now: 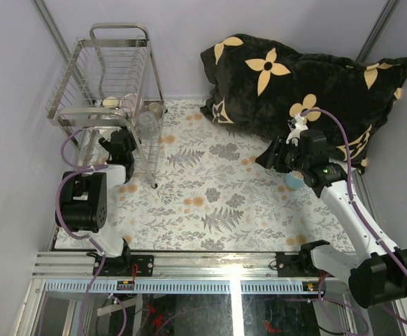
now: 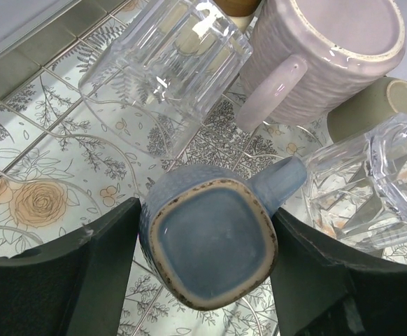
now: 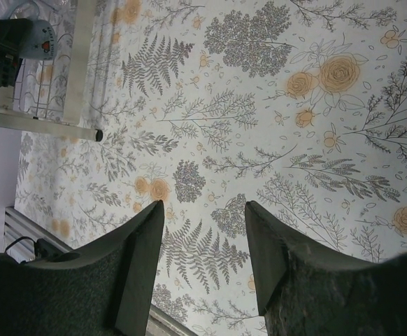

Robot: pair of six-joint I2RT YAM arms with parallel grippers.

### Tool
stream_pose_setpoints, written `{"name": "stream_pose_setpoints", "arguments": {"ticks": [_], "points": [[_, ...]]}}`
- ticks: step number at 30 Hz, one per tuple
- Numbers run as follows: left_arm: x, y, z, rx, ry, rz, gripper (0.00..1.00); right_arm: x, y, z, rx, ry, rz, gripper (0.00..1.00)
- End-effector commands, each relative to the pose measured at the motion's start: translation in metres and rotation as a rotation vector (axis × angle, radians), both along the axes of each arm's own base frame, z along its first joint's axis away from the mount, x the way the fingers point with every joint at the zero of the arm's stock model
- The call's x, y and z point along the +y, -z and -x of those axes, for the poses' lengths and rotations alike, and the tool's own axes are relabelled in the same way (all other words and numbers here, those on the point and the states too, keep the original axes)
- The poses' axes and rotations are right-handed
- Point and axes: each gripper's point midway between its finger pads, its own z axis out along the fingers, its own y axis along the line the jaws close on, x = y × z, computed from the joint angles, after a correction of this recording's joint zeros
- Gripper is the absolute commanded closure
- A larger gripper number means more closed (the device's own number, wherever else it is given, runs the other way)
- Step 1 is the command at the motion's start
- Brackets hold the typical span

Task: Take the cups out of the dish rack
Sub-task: Unload the cup from the dish rack.

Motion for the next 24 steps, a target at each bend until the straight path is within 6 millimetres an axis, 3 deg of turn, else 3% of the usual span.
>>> {"name": "stream_pose_setpoints", "arguments": {"ticks": [1, 12, 20, 24], "points": [[0.011, -0.039, -0.003, -0.082, -0.047, -0.011, 1.00, 0.007, -0.031, -0.008, -0.083, -0.028, -0.020, 0.43], [0.011, -0.055, 0.012, -0.059, -0.055, 0.006, 1.00, 0.009, -0.028, -0.008, -0.068, -0.037, -0.026, 0.43], [0.012, -0.037, 0.016, -0.026, -0.063, 0.012, 1.00, 0.009, -0.024, -0.007, -0.060, -0.040, -0.024, 0.43], [0.011, -0.024, 0.016, -0.003, -0.062, 0.015, 0.95, 0.009, -0.021, -0.006, -0.055, -0.039, -0.022, 0.43]]}}
